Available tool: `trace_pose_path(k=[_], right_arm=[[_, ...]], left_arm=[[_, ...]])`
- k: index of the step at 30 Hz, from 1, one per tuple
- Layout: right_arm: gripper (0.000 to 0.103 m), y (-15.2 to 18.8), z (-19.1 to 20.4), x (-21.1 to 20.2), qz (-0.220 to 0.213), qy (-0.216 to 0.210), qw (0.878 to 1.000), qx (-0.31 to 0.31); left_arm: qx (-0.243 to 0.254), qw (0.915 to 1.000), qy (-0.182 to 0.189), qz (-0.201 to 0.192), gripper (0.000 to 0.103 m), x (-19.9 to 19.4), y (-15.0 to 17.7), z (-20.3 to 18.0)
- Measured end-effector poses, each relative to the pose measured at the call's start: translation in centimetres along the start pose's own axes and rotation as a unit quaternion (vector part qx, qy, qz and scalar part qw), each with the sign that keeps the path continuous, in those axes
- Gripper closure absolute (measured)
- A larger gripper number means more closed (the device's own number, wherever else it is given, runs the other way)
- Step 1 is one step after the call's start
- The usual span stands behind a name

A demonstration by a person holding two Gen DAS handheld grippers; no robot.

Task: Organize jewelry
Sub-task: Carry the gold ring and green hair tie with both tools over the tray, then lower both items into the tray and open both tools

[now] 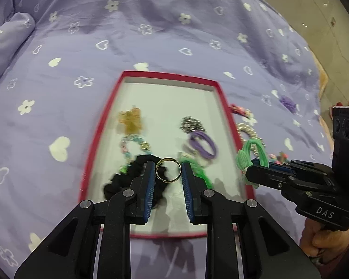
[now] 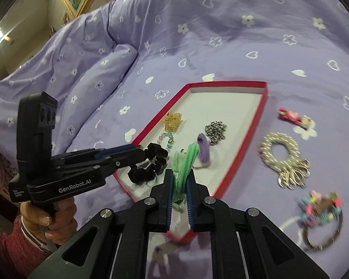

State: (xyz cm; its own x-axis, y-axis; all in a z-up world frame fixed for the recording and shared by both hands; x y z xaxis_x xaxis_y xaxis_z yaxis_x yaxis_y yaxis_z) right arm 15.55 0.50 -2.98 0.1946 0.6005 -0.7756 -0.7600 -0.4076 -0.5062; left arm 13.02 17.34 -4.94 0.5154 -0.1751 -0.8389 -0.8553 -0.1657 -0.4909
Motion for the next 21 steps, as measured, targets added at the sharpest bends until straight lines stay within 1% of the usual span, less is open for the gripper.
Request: trace_pose_path(k=[6, 12, 17, 21], right_arm=[[0.093, -1.0, 0.2, 2.8, 0.03, 0.001, 1.0, -0.007], [0.093, -1.2, -0.1, 5.1, 0.058, 0.009, 0.998, -0.013], [0.093, -1.2, -0.5, 6.3, 0.076, 0.016, 0.997, -0.014], [0.092, -1.3, -0.3, 6.5, 0.081, 0.024, 0.996, -0.023]], left_arm=[[-0.013, 0.9997, -0.02, 0.005, 0.082, 1.3, -0.7, 2.2], [-0.017, 0.9993, -0.028, 0.015, 0.082, 3.0, -0.8, 3.0], [-0.021, 0.9992, -0.024, 0.025, 0.082, 4.1, -0.7, 3.3], [-0.022, 0.999, -0.022, 0.032, 0.082, 4.6, -0.6, 3.3]])
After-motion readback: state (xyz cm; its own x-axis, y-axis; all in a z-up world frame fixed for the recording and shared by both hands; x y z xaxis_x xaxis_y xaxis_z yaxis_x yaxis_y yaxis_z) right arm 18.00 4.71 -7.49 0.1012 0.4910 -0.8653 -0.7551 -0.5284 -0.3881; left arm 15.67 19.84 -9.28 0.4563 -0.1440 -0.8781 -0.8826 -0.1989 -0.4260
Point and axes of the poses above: each gripper's, at about its wrist camera, not at the fingertips, and x roughly the way its jaws point, z to its left, y to its underside, the point moved 3 cm from there along x, roughly the way its jaws point, and after that the axes turned 7 degrees about z, right-handed, at the moved point
